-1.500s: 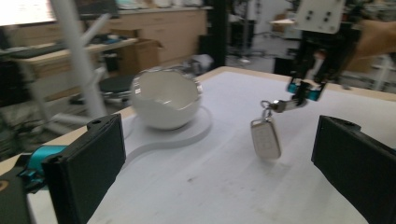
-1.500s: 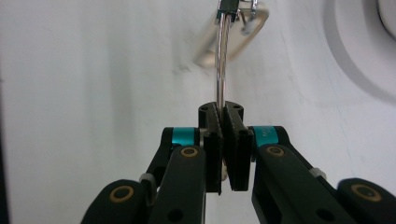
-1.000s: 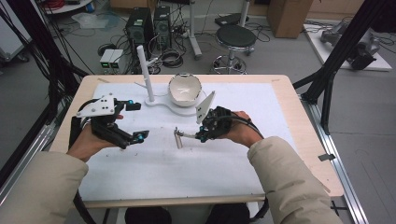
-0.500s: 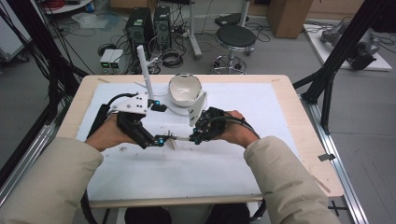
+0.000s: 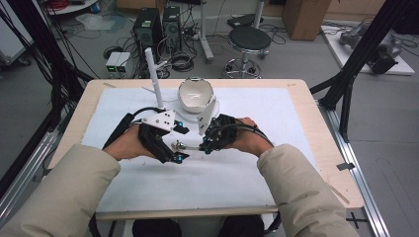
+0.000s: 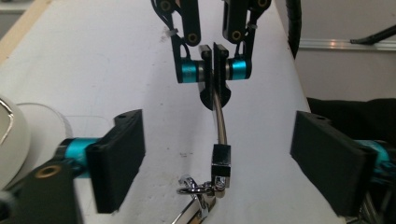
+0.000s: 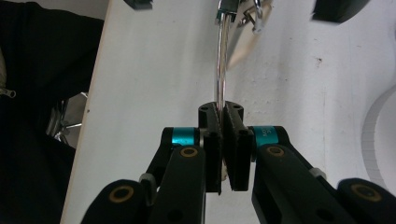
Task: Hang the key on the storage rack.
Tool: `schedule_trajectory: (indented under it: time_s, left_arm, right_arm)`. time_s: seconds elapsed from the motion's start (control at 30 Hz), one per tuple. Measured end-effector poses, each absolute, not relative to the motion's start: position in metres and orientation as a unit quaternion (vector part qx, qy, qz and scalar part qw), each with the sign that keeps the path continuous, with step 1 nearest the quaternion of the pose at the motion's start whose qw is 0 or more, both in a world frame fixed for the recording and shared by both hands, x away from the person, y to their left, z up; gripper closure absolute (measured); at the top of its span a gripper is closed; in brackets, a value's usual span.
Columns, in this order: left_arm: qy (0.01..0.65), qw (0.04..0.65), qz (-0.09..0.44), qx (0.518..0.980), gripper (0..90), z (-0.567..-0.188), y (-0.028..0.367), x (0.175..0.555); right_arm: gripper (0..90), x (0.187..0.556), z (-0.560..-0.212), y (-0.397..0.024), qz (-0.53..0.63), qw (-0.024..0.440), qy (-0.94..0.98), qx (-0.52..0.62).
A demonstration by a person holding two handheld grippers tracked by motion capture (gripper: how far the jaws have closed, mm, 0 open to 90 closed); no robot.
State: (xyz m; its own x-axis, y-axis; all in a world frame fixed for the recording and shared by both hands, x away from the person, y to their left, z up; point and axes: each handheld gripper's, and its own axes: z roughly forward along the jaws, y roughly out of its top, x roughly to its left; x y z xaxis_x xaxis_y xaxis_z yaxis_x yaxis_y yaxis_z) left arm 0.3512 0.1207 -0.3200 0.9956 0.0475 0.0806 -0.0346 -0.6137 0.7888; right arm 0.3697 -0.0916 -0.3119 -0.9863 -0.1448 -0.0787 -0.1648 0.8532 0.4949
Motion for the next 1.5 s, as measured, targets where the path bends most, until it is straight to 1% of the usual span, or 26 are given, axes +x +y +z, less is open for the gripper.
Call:
schedule_trajectory:
  time_s: [0.1, 0.13, 0.23, 0.3, 0.33, 0.37, 0.4, 0.43, 0.57, 0.6, 0.63, 0.67, 0.7, 0.73, 0.77, 0.87, 0.93, 1.2, 1.23, 1.27, 1.3, 1.33, 1.37, 1.4, 1.47, 1.5]
  left_arm:
    - [0.0, 0.431, 0.044, 0.901, 29.4, -0.322, 0.118, 0.351]
    - [-0.005, 0.422, 0.044, 0.905, 29.4, -0.323, 0.118, 0.351]
    - [-0.007, 0.415, 0.043, 0.909, 36.6, -0.326, 0.115, 0.351]
    - [-0.009, 0.409, 0.046, 0.911, 40.0, -0.326, 0.115, 0.351]
    - [-0.011, 0.406, 0.048, 0.913, 40.0, -0.326, 0.115, 0.351]
    - [-0.009, 0.405, 0.049, 0.913, 43.6, -0.326, 0.115, 0.351]
    - [-0.007, 0.404, 0.049, 0.913, 43.6, -0.326, 0.115, 0.351]
    - [-0.008, 0.4, 0.048, 0.915, 48.1, -0.326, 0.115, 0.352]
    - [-0.011, 0.392, 0.053, 0.918, 56.5, -0.328, 0.115, 0.351]
    - [-0.011, 0.39, 0.057, 0.919, 56.5, -0.328, 0.114, 0.351]
    - [-0.015, 0.386, 0.059, 0.921, 59.9, -0.328, 0.115, 0.351]
    - [-0.015, 0.386, 0.058, 0.921, 67.2, -0.328, 0.114, 0.35]
    - [-0.012, 0.384, 0.061, 0.921, 72.4, -0.328, 0.114, 0.349]
    - [-0.013, 0.379, 0.061, 0.923, 72.4, -0.328, 0.114, 0.349]
    - [-0.015, 0.378, 0.058, 0.924, 76.5, -0.328, 0.114, 0.349]
    - [-0.022, 0.371, 0.059, 0.926, 80.4, -0.328, 0.112, 0.347]
    - [-0.021, 0.369, 0.062, 0.927, 81.3, -0.329, 0.111, 0.346]
    - [-0.019, 0.367, 0.067, 0.927, 81.7, -0.328, 0.112, 0.345]
    - [-0.017, 0.366, 0.074, 0.927, 81.8, -0.327, 0.112, 0.345]
    - [-0.015, 0.367, 0.073, 0.927, 81.8, -0.327, 0.113, 0.345]
    - [-0.008, 0.371, 0.086, 0.925, 81.8, -0.325, 0.115, 0.345]
    - [-0.008, 0.371, 0.086, 0.925, 81.8, -0.325, 0.115, 0.345]
    - [-0.003, 0.374, 0.082, 0.924, 81.8, -0.325, 0.117, 0.346]
    - [0.012, 0.386, 0.083, 0.919, 81.8, -0.326, 0.119, 0.347]
    - [0.021, 0.387, 0.085, 0.918, 81.8, -0.326, 0.123, 0.349]
    - [0.028, 0.392, 0.091, 0.915, 81.8, -0.325, 0.125, 0.351]
  right_arm:
    - [87.4, 0.369, -0.313, -0.09, 0.258, 0.015, 0.963, -0.081]
    - [87.4, 0.369, -0.313, -0.09, 0.258, 0.015, 0.963, -0.081]
    - [87.4, 0.37, -0.315, -0.088, 0.256, 0.014, 0.963, -0.086]
    - [87.4, 0.37, -0.316, -0.088, 0.253, 0.017, 0.963, -0.089]
    - [87.4, 0.37, -0.316, -0.088, 0.253, 0.017, 0.963, -0.089]
    - [87.4, 0.37, -0.316, -0.088, 0.25, 0.015, 0.964, -0.085]
    - [87.4, 0.37, -0.316, -0.088, 0.25, 0.015, 0.964, -0.085]
    - [87.3, 0.37, -0.316, -0.088, 0.25, 0.014, 0.964, -0.087]
    - [87.3, 0.371, -0.317, -0.086, 0.252, 0.013, 0.963, -0.091]
    - [87.3, 0.371, -0.317, -0.086, 0.252, 0.013, 0.963, -0.091]
    - [87.3, 0.37, -0.317, -0.086, 0.25, 0.014, 0.964, -0.086]
    - [87.3, 0.37, -0.318, -0.085, 0.249, 0.013, 0.964, -0.09]
    - [87.3, 0.371, -0.318, -0.085, 0.252, 0.016, 0.963, -0.093]
    - [87.3, 0.371, -0.318, -0.085, 0.252, 0.016, 0.963, -0.093]
    - [87.3, 0.37, -0.318, -0.085, 0.251, 0.013, 0.964, -0.09]
    - [87.3, 0.371, -0.318, -0.085, 0.25, 0.016, 0.964, -0.092]
    - [87.3, 0.371, -0.319, -0.085, 0.254, 0.014, 0.963, -0.093]
    - [86.5, 0.371, -0.319, -0.087, 0.262, 0.018, 0.96, -0.092]
    - [78.8, 0.372, -0.32, -0.09, 0.277, 0.012, 0.956, -0.097]
    - [78.8, 0.372, -0.32, -0.09, 0.277, 0.012, 0.956, -0.097]
    - [52.7, 0.373, -0.321, -0.094, 0.305, 0.011, 0.948, -0.089]
    - [52.7, 0.373, -0.321, -0.094, 0.305, 0.011, 0.948, -0.089]
    - [29.2, 0.373, -0.323, -0.097, 0.334, 0.024, 0.94, -0.06]
    - [29.2, 0.373, -0.323, -0.097, 0.334, 0.024, 0.94, -0.06]
    - [12.0, 0.373, -0.323, -0.101, 0.359, 0.041, 0.932, -0.042]
    - [7.7, 0.373, -0.323, -0.103, 0.372, 0.043, 0.927, -0.028]
